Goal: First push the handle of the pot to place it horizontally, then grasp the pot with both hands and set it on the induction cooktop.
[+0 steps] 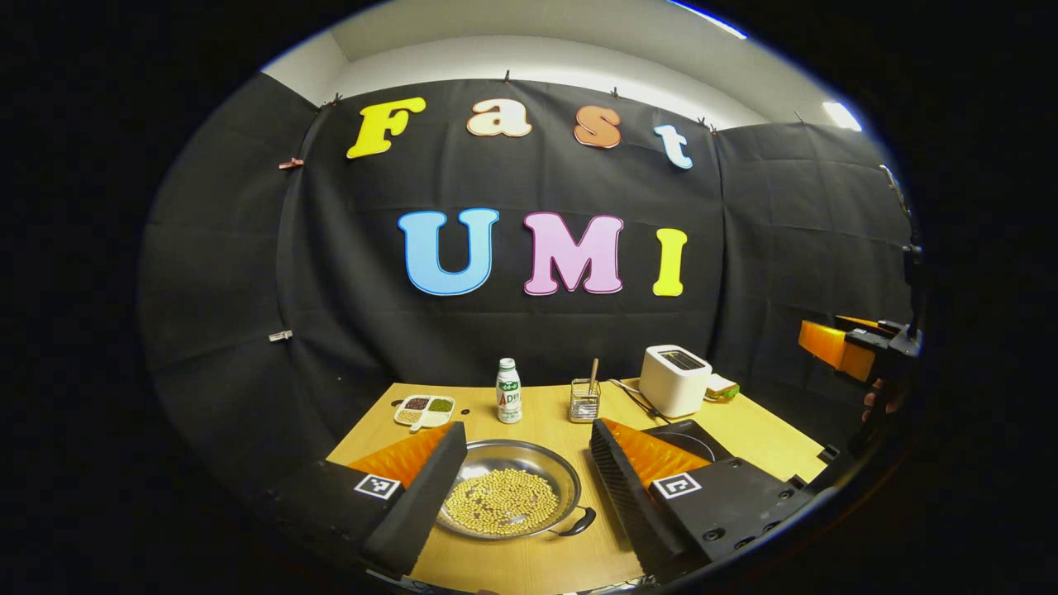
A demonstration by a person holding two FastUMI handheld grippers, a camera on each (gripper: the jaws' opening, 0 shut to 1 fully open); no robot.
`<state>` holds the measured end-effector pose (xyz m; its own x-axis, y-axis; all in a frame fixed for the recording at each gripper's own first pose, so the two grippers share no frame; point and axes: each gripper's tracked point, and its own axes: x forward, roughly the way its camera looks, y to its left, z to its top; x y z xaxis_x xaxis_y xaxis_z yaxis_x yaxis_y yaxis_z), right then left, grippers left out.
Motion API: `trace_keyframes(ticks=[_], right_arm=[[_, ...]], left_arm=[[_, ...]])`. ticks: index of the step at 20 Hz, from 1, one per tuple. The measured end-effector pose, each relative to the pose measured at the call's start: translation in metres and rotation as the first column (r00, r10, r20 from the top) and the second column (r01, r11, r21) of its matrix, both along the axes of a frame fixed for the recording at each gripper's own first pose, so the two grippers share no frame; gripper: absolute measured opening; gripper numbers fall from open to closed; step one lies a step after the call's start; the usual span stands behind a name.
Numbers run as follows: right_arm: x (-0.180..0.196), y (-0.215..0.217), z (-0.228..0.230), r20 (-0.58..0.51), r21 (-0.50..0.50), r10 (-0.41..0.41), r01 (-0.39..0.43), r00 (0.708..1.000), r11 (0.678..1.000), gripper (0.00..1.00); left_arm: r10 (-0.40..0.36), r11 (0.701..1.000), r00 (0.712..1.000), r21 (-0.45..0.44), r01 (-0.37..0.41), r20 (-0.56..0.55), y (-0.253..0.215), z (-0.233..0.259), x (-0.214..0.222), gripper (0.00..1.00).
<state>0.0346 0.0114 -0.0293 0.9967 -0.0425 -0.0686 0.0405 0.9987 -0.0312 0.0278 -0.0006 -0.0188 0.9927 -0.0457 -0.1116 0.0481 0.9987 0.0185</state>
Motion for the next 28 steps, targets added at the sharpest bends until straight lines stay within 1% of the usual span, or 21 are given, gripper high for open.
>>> trace_keyframes(ticks=[4,6,7,8,9,10,11,12,13,14,15,16,17,19,22,23,25,26,28], right_arm=[[0.004,0.000,-0.013,-0.026,0.017,0.016,-0.016,1.000,1.000,0.99],[0.007,0.000,-0.019,-0.033,0.024,0.028,-0.027,0.999,0.999,0.99],[0.008,0.001,-0.023,-0.044,0.026,0.035,-0.034,0.998,0.999,0.99],[0.008,0.001,-0.027,-0.056,0.029,0.042,-0.041,0.998,0.999,0.99],[0.009,0.003,-0.030,-0.062,0.034,0.054,-0.052,0.997,0.998,0.99],[0.011,0.005,-0.032,-0.067,0.034,0.063,-0.061,0.996,0.998,0.99],[0.013,0.005,-0.034,-0.075,0.032,0.075,-0.072,0.994,0.997,0.99],[0.015,0.006,-0.037,-0.080,0.035,0.084,-0.081,0.993,0.996,0.99],[0.017,0.006,-0.039,-0.083,0.040,0.091,-0.088,0.992,0.995,0.99],[0.018,0.007,-0.040,-0.085,0.046,0.099,-0.095,0.992,0.994,0.99],[0.019,0.007,-0.040,-0.084,0.052,0.104,-0.100,0.991,0.994,0.99],[0.020,0.007,-0.042,-0.086,0.059,0.110,-0.105,0.990,0.993,0.99],[0.021,0.007,-0.044,-0.092,0.064,0.114,-0.109,0.989,0.992,0.99],[0.021,0.003,-0.047,-0.103,0.069,0.117,-0.110,0.988,0.992,0.99],[0.023,-0.001,-0.044,-0.095,0.075,0.115,-0.108,0.989,0.991,0.99],[0.023,-0.003,-0.045,-0.094,0.072,0.117,-0.110,0.989,0.991,0.99],[0.023,-0.005,-0.048,-0.101,0.071,0.119,-0.112,0.988,0.991,0.99],[0.023,-0.006,-0.048,-0.105,0.071,0.119,-0.112,0.987,0.991,0.99],[0.024,-0.007,-0.051,-0.112,0.084,0.123,-0.114,0.986,0.990,0.99]], left_arm=[[-0.032,0.999,0.998,0.018,0.033,-0.051,-0.006,-0.010,0.010,0.94],[-0.041,0.999,0.996,0.032,0.044,-0.078,-0.008,-0.015,0.013,0.88],[-0.051,0.998,0.994,0.039,0.055,-0.096,-0.009,-0.021,0.014,0.81],[-0.065,0.997,0.991,0.044,0.070,-0.119,-0.012,-0.027,0.015,0.76],[-0.083,0.995,0.986,0.046,0.091,-0.144,-0.015,-0.034,0.015,0.65],[-0.102,0.993,0.980,0.047,0.111,-0.172,-0.019,-0.042,0.015,0.62],[-0.120,0.990,0.972,0.050,0.132,-0.202,-0.021,-0.053,0.013,0.54],[-0.132,0.987,0.964,0.059,0.149,-0.233,-0.023,-0.063,0.011,0.52],[-0.141,0.984,0.954,0.072,0.165,-0.263,-0.024,-0.074,0.009,0.45],[-0.154,0.978,0.942,0.087,0.187,-0.298,-0.026,-0.086,0.006,0.41],[-0.168,0.972,0.927,0.102,0.213,-0.336,-0.029,-0.101,0.003,0.32],[-0.177,0.965,0.911,0.115,0.235,-0.372,-0.031,-0.115,-0.001,0.28],[-0.180,0.961,0.897,0.122,0.248,-0.403,-0.032,-0.129,-0.004,0.20],[-0.191,0.957,0.864,0.107,0.270,-0.465,-0.034,-0.156,-0.014,0.12],[-0.199,0.954,0.828,0.090,0.286,-0.524,-0.037,-0.186,-0.020,0.08],[-0.199,0.954,0.813,0.081,0.288,-0.547,-0.035,-0.195,-0.021,0.05],[-0.218,0.953,0.779,0.046,0.300,-0.587,-0.037,-0.212,-0.023,0.05],[-0.214,0.953,0.762,0.041,0.301,-0.611,-0.034,-0.223,-0.021,0.05],[-0.198,0.952,0.737,0.052,0.302,-0.647,-0.026,-0.244,-0.017,0.05]])
